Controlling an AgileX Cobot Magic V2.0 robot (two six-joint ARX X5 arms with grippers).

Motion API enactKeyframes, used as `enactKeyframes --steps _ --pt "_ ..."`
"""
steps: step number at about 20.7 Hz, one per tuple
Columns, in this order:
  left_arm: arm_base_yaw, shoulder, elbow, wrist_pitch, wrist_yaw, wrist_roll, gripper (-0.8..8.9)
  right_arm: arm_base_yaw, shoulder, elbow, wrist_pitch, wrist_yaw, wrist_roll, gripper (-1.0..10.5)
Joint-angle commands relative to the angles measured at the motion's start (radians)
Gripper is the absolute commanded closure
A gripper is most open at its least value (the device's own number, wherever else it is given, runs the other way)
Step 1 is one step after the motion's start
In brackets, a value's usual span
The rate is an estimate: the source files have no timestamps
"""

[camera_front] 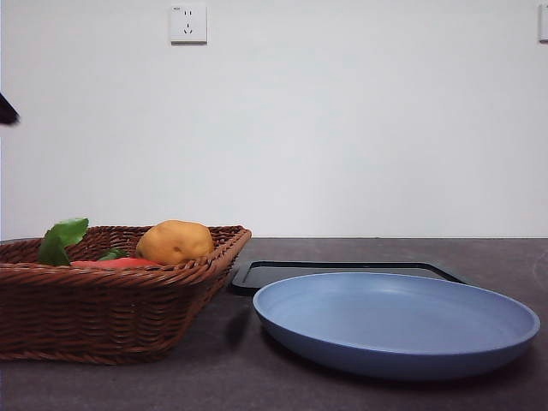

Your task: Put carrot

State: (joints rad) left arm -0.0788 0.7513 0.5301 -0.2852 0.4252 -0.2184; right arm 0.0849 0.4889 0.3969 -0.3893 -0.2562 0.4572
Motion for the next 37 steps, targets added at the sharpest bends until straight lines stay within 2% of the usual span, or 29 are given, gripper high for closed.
enactKeyframes --steps 1,5,7,9,12,20,25,28,29,31,33,37 --pt "-0.010 0.106 0.057 -0.042 0.075 0.063 8.07 0.001 0.096 0.048 -0.041 -0.052 -0.066 9.4" --pt "-0.061 0.283 0.159 -0.226 0.188 0.172 8.07 0.002 0.316 0.105 -0.130 -0.171 -0.115 9.4" --pt "-0.085 0.324 0.172 -0.237 0.206 0.175 8.04 0.002 0.411 0.105 -0.122 -0.214 -0.127 9.3" --pt "-0.100 0.332 0.172 -0.220 0.210 0.174 7.84 0.003 0.482 0.105 -0.106 -0.217 -0.127 8.4" --pt "-0.108 0.332 0.172 -0.176 0.207 0.163 5.70 0.005 0.563 0.105 -0.040 -0.216 -0.127 7.0" --pt "-0.118 0.332 0.172 -0.117 0.204 0.158 5.55 0.076 0.771 0.105 0.126 -0.214 -0.113 7.0" --pt "-0.118 0.332 0.172 -0.096 0.187 0.158 5.55 0.094 0.819 0.105 0.157 -0.177 -0.088 9.3" --pt "-0.119 0.332 0.172 -0.068 0.168 0.159 5.55 0.093 0.817 0.105 0.149 -0.172 -0.062 9.4" --pt "-0.120 0.332 0.172 -0.057 0.140 0.149 5.41 0.093 0.811 0.105 0.149 -0.172 -0.061 9.4" --pt "-0.140 0.333 0.172 -0.050 0.061 0.113 4.11 0.093 0.780 0.105 0.141 -0.172 -0.061 9.4" --pt "-0.183 0.336 0.172 -0.045 0.014 0.117 3.98 0.093 0.723 0.105 0.110 -0.172 -0.061 9.4" --pt "-0.304 0.391 0.201 -0.053 -0.188 0.118 3.98 0.091 0.586 0.105 0.011 -0.151 -0.063 9.4"
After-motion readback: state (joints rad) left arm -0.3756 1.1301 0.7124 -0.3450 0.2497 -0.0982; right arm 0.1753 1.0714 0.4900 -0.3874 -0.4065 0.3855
